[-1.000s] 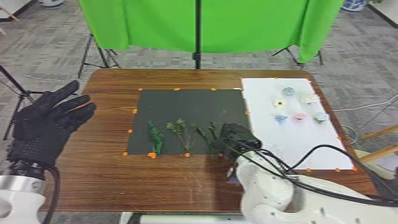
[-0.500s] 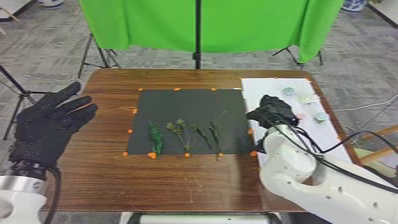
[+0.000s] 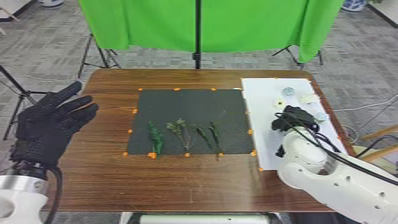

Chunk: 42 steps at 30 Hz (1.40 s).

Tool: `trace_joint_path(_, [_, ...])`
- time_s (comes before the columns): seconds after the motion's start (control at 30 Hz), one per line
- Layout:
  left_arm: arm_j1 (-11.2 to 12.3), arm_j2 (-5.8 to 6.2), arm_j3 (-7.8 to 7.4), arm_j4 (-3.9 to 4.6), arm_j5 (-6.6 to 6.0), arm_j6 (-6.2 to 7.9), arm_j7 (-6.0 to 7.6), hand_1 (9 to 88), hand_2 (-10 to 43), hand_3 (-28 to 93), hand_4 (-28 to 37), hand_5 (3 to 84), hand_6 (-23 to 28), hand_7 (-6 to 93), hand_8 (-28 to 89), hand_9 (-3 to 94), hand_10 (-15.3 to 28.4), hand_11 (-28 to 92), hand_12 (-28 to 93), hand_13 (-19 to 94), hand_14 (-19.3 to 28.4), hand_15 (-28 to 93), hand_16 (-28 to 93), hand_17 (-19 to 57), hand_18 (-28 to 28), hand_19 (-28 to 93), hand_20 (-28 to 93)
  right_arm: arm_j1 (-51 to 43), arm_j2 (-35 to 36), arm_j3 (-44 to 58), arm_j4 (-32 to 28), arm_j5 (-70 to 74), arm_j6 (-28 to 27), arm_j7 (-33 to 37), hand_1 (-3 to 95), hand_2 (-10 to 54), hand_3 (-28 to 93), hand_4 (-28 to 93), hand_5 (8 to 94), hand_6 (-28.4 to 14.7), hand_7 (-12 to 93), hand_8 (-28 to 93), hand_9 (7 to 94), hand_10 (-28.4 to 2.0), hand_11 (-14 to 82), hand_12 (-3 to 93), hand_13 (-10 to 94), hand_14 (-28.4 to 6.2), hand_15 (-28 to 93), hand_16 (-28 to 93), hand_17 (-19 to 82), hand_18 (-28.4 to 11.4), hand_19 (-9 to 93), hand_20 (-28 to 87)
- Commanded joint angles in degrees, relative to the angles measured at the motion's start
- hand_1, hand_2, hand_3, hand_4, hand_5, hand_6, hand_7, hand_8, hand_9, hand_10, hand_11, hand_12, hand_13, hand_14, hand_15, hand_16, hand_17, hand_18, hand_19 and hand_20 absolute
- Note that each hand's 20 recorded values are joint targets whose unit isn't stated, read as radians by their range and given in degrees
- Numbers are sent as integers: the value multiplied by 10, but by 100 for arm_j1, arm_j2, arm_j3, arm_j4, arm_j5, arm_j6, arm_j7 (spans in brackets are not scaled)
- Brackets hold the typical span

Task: Arrange flowers

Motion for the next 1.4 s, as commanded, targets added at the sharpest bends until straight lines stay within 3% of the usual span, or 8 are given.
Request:
trace_joint_path(0.03, [40, -32, 35, 29, 15, -37, -25, 220, 84, 775, -264, 367, 103, 151, -99, 336, 216, 290, 114, 245, 280, 504, -94, -72, 262, 633, 117, 240, 49, -778, 144, -669, 817, -331, 427, -92, 736, -274, 714, 19, 142, -69, 829, -126, 212, 153, 820, -81, 516, 154, 426, -219, 932, 35])
trace_joint_path(0.17, [3, -28, 51, 40, 15, -30, -27, 220, 84, 776, -263, 367, 103, 152, -99, 336, 216, 290, 114, 244, 280, 505, -93, -72, 262, 633, 117, 379, 4, -992, 185, -902, 1069, -288, 520, -95, 695, -282, 862, 25, 162, 16, 908, -85, 153, 242, 849, -53, 514, 171, 429, -203, 932, 71])
trace_joint_path(0.57, [-18, 41, -65, -40, 54, -93, 22, 221, 84, 775, -263, 367, 103, 151, -99, 336, 216, 290, 115, 244, 280, 504, -94, -72, 262, 633, 116, 1378, -452, -1644, -212, -1641, 1904, -423, 546, -95, 715, -283, 884, 3, 169, 49, 936, -71, 168, 283, 868, -39, 557, 183, 441, -200, 932, 168])
trace_joint_path(0.77, [-512, 219, -99, 19, 122, -280, -207, 220, 83, 775, -262, 367, 103, 151, -99, 337, 216, 290, 115, 245, 281, 504, -94, -72, 262, 633, 116, 2373, -1254, -2452, -195, -1457, 2002, -1030, 546, -95, 720, -283, 885, 3, 170, 54, 937, -73, 173, 283, 869, -38, 559, 183, 440, -200, 932, 180])
trace_joint_path(1.0, [-1406, 501, 169, 243, 154, -553, -371, 220, 83, 774, -262, 367, 103, 151, -98, 337, 217, 290, 115, 245, 280, 505, -93, -72, 263, 635, 117, 3110, -2275, -3194, 162, -868, 1943, -1578, 540, -95, 723, -283, 884, 6, 170, 57, 937, -73, 174, 283, 865, -36, 565, 186, 422, -196, 931, 177])
trace_joint_path(1.13, [-1529, 577, 153, 261, 175, -560, -299, 220, 83, 773, -262, 366, 103, 150, -98, 337, 217, 290, 115, 246, 281, 505, -94, -71, 265, 638, 120, 3371, -2712, -3487, 311, -593, 1891, -1706, 533, -95, 726, -283, 882, 10, 171, 56, 937, -73, 178, 282, 863, -34, 567, 187, 415, -196, 930, 168])
trace_joint_path(1.3, [-1404, 652, 25, 229, 122, -523, -27, 220, 83, 772, -262, 365, 102, 150, -97, 339, 217, 290, 116, 253, 283, 516, -95, -64, 268, 651, 127, 3768, -3240, -3957, 497, -186, 2047, -1747, 529, -95, 726, -283, 881, 12, 172, 55, 937, -73, 183, 280, 863, -34, 570, 188, 411, -196, 931, 161])
trace_joint_path(1.4, [-1484, 763, 80, 244, 90, -503, 152, 220, 83, 772, -261, 365, 102, 150, -98, 340, 217, 291, 116, 255, 283, 521, -95, -62, 269, 656, 130, 3990, -3492, -4180, 586, 84, 2152, -1750, 523, -95, 725, -283, 880, 16, 170, 50, 937, -74, 195, 278, 864, -35, 577, 190, 408, -194, 931, 158])
